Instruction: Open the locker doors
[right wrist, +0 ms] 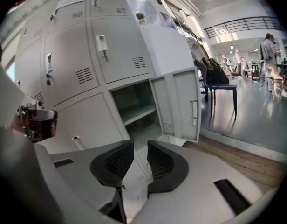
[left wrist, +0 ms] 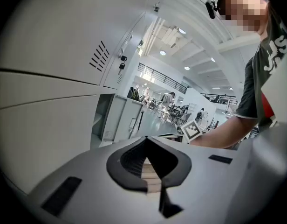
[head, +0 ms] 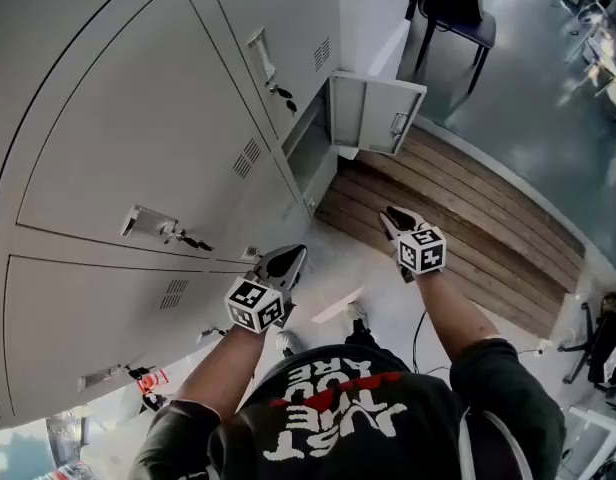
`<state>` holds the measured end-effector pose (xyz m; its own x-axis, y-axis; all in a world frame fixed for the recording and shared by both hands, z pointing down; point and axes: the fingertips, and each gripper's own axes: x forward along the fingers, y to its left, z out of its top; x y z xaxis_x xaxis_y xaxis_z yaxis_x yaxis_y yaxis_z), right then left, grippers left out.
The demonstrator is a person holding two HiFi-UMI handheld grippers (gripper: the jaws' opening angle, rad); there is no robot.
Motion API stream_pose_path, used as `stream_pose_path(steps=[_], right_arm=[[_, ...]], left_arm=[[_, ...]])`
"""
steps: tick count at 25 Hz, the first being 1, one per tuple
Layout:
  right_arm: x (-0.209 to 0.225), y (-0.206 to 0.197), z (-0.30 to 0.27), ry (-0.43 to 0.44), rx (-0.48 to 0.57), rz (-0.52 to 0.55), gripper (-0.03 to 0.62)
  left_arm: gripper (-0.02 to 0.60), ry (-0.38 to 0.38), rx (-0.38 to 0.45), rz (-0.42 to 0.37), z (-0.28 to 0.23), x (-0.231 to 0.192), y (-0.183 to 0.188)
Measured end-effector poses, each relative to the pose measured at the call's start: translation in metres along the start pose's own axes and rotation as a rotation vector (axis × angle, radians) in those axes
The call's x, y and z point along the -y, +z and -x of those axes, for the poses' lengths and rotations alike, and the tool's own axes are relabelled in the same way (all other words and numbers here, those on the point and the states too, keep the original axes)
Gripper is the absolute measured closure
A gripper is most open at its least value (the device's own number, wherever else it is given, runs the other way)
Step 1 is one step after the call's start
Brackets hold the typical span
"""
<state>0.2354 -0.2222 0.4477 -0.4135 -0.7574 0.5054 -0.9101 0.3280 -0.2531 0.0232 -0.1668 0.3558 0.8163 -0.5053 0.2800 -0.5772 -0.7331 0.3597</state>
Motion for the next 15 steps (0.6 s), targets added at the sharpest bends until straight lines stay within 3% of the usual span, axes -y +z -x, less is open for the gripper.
stream_pose_path(steps=[8,15], right_arm=[[-0.14,-0.011,0.065,0.144,-0.004,0.073,0.531],[-0.185,-0.009,0.089,0.228,-0.041,0.151,0.531]], left_arm=[[0.575,-0.027,0.032,-0.007,0.046,0.02,0.008],[0.575,-0.041,0.076,-0.001,0.066,0.032,0.022]])
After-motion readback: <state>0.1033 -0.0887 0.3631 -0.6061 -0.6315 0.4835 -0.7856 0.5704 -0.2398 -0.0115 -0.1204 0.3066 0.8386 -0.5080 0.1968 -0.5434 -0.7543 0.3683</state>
